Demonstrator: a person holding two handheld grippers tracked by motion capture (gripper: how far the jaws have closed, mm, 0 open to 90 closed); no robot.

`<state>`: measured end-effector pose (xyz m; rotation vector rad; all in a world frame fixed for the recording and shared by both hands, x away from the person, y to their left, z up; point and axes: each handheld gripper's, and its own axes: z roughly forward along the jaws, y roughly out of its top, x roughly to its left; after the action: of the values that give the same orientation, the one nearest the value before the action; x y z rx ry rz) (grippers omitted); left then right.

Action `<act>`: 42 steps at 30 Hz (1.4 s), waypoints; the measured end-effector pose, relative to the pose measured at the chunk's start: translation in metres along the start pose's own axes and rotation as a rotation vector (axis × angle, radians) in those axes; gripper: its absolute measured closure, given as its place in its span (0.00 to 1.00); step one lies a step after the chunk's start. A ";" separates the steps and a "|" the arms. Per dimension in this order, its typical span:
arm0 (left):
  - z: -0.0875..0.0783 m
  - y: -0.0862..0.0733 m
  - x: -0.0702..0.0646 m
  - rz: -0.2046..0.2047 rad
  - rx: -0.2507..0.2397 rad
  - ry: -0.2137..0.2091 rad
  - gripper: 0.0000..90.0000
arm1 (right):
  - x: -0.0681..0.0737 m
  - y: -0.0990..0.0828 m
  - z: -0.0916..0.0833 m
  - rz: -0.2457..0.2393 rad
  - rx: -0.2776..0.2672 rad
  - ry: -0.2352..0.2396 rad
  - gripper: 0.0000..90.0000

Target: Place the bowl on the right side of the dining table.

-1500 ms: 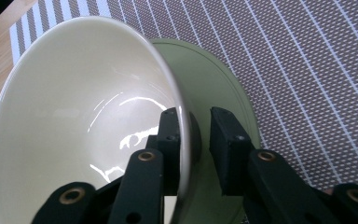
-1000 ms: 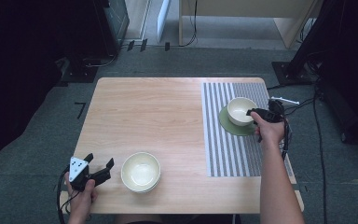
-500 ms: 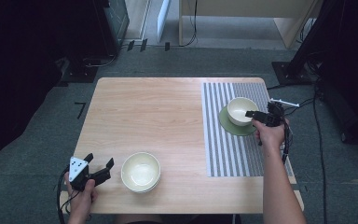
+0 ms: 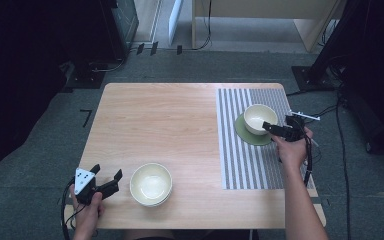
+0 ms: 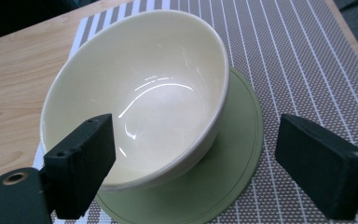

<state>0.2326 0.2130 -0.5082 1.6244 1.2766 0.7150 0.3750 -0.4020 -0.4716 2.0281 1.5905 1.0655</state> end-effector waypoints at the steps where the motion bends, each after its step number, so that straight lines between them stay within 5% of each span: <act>1: 0.000 0.000 0.000 0.001 0.001 0.000 0.15 | 0.001 -0.001 -0.001 -0.012 -0.008 -0.005 0.12; 13: 0.000 0.000 0.000 0.002 -0.001 0.001 0.15 | 0.014 -0.011 -0.015 -0.103 -0.084 -0.023 0.00; 42: 0.000 0.000 -0.001 0.006 0.000 0.007 0.15 | 0.008 -0.055 -0.060 -0.123 -0.174 0.002 0.00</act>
<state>0.2317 0.2119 -0.5084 1.6280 1.2773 0.7252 0.2944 -0.3873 -0.4669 1.7933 1.5446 1.1184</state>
